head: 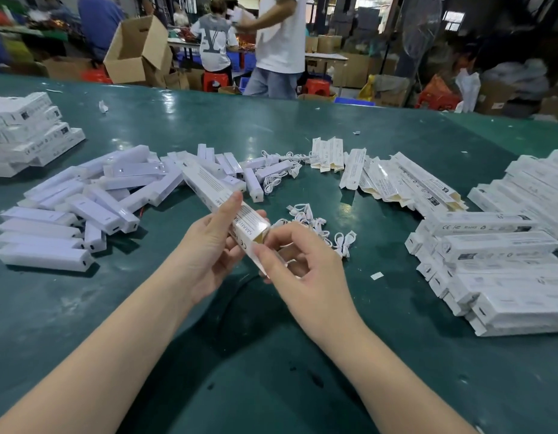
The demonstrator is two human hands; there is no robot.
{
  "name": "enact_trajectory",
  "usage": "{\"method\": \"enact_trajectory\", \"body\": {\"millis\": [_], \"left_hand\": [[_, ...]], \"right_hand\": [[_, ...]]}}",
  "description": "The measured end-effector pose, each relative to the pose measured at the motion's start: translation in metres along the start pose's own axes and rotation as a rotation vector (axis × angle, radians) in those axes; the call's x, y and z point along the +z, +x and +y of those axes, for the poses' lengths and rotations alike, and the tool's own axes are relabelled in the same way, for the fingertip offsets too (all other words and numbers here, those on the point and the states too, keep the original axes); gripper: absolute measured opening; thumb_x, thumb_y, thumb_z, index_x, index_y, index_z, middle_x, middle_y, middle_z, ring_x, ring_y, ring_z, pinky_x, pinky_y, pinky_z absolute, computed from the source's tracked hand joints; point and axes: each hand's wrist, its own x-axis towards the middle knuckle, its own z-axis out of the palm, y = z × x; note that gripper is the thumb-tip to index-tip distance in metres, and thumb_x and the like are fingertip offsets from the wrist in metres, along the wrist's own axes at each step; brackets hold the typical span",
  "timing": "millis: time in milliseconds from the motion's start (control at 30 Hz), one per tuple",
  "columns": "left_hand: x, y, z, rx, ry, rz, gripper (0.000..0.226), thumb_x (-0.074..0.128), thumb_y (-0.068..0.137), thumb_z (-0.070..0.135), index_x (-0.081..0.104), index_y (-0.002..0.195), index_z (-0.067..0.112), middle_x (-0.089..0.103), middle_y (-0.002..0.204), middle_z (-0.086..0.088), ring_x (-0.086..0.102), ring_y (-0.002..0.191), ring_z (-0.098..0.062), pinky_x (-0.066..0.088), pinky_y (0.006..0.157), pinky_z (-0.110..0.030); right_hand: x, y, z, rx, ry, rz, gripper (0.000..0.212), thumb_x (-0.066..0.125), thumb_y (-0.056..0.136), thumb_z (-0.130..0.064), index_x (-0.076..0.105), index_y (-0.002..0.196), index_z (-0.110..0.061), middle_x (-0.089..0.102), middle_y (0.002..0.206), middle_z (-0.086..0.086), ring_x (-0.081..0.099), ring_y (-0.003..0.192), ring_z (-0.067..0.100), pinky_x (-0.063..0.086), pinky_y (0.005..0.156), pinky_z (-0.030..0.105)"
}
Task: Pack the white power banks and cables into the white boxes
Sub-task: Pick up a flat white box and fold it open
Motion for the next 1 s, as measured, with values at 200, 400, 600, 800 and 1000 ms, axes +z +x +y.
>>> {"method": "enact_trajectory", "body": {"millis": [200, 400, 600, 800, 1000], "left_hand": [[0.0008, 0.0, 0.0, -0.024, -0.004, -0.039, 0.031, 0.073, 0.055, 0.05, 0.079, 0.062, 0.02, 0.077, 0.087, -0.002, 0.071, 0.065, -0.006, 0.052, 0.054, -0.014], [0.0037, -0.0052, 0.0027, -0.051, -0.01, -0.067, 0.024, 0.068, 0.063, 0.045, 0.077, 0.056, 0.023, 0.077, 0.085, -0.001, 0.072, 0.067, -0.006, 0.052, 0.053, -0.013], [0.0024, -0.0053, 0.0042, -0.055, -0.104, -0.082, 0.042, 0.07, 0.065, 0.035, 0.062, 0.095, 0.007, 0.076, 0.092, -0.008, 0.074, 0.078, -0.013, 0.055, 0.056, -0.017], [0.001, -0.0046, 0.0062, -0.047, -0.136, -0.082, 0.044, 0.07, 0.067, 0.032, 0.059, 0.1, 0.005, 0.076, 0.096, -0.009, 0.074, 0.083, -0.014, 0.055, 0.058, -0.017], [0.002, -0.0059, 0.007, -0.036, -0.102, -0.11, 0.043, 0.068, 0.067, 0.033, 0.059, 0.1, 0.006, 0.076, 0.095, -0.008, 0.074, 0.079, -0.013, 0.054, 0.057, -0.016]], "right_hand": [[-0.0001, 0.0001, -0.0009, 0.042, 0.019, 0.005, 0.004, 0.062, 0.086, -0.029, 0.059, 0.083, -0.026, 0.065, 0.095, -0.004, 0.065, 0.083, 0.021, 0.057, 0.072, 0.046], [-0.0026, 0.0004, -0.0018, 0.001, -0.012, 0.098, 0.018, 0.068, 0.081, -0.043, 0.056, 0.079, -0.029, 0.06, 0.083, -0.013, 0.059, 0.08, 0.009, 0.053, 0.062, 0.033], [-0.0008, -0.0005, -0.0004, 0.024, 0.047, 0.01, 0.008, 0.067, 0.084, -0.032, 0.064, 0.078, -0.028, 0.063, 0.07, -0.009, 0.056, 0.062, 0.018, 0.055, 0.056, 0.04], [-0.0036, 0.0008, -0.0033, 0.034, 0.215, -0.046, 0.01, 0.059, 0.091, -0.026, 0.066, 0.084, -0.025, 0.067, 0.069, -0.01, 0.062, 0.055, 0.015, 0.053, 0.056, 0.027], [-0.0059, 0.003, -0.0039, 0.087, 0.396, -0.094, 0.011, 0.054, 0.095, -0.018, 0.049, 0.099, -0.009, 0.067, 0.072, -0.006, 0.06, 0.057, 0.021, 0.054, 0.056, 0.03]]}}
